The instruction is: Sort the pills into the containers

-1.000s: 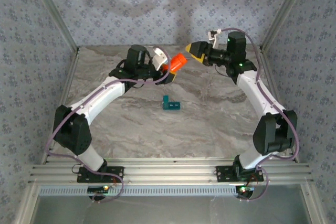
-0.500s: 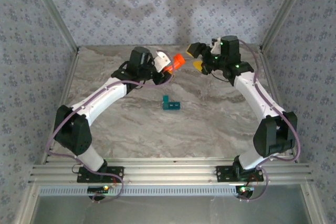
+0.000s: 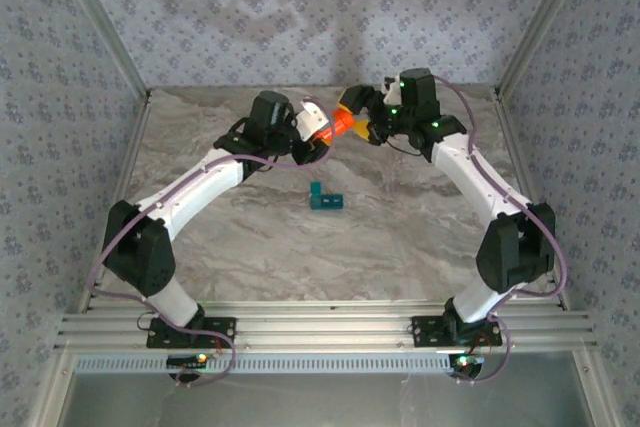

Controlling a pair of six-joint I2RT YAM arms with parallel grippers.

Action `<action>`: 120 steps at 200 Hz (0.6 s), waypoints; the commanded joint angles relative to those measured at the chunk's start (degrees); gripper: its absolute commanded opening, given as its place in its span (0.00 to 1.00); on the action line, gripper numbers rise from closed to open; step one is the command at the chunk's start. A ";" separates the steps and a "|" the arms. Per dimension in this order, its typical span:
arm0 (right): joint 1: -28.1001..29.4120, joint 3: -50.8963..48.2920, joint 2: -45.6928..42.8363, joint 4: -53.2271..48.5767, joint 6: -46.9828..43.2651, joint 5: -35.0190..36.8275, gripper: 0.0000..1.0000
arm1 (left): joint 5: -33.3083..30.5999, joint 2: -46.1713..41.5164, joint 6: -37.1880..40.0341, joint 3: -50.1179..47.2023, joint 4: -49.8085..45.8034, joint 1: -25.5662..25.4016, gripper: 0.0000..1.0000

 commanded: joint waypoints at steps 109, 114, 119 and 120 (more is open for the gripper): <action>-0.33 -0.40 0.51 5.90 -3.82 -3.04 0.43 | 3.35 0.28 -2.69 1.97 1.01 0.14 0.00; -0.66 -0.92 0.37 7.37 -4.72 -3.72 0.43 | 4.12 0.17 -3.40 2.28 1.01 0.36 0.00; -0.94 -1.32 0.28 8.20 -5.61 -4.29 0.43 | 4.91 0.01 -4.11 2.40 1.01 0.60 0.00; -1.06 -1.38 0.26 8.33 -5.75 -4.37 0.43 | 5.14 -0.02 -4.21 2.45 1.01 0.63 0.00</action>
